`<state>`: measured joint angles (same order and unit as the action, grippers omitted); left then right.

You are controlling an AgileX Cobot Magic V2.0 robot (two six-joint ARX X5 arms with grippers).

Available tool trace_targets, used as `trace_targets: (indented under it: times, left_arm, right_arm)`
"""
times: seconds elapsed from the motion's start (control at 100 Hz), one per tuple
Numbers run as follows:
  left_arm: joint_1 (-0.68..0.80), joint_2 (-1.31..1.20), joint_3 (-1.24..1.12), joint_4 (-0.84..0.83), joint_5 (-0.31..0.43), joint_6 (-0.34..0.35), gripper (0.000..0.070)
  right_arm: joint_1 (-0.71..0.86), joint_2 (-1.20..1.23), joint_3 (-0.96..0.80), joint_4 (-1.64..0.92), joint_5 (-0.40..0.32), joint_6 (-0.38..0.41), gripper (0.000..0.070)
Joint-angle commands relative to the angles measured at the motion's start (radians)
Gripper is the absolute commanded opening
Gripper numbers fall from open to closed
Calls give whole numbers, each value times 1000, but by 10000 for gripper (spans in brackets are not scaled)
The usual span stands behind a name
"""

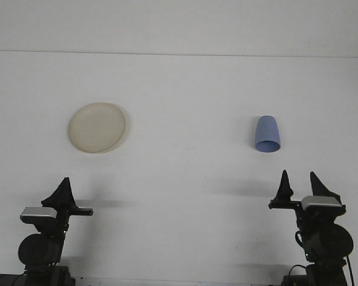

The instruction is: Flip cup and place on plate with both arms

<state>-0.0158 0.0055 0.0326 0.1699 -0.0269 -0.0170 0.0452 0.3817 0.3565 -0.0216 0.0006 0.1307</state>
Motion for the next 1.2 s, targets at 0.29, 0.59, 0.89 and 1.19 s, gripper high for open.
trace_targets:
  times: [0.29,0.59,0.89,1.19]
  left_arm:
    - [0,-2,-18,11,-3,-2,14]
    - [0,-2,-18,11,-3,-2,13]
    - [0,-2,-18,11,-3,-2,14]
    - [0,-2,-18,11,-3,-2,14]
  right_arm:
    - [0,513,85,219,35,-245,585]
    - [-32,900,85,551,79,-343,585]
    - [-106,1242,132,916,-5,-349,584]
    - [-126,1457,300,971,-56,-341,584]
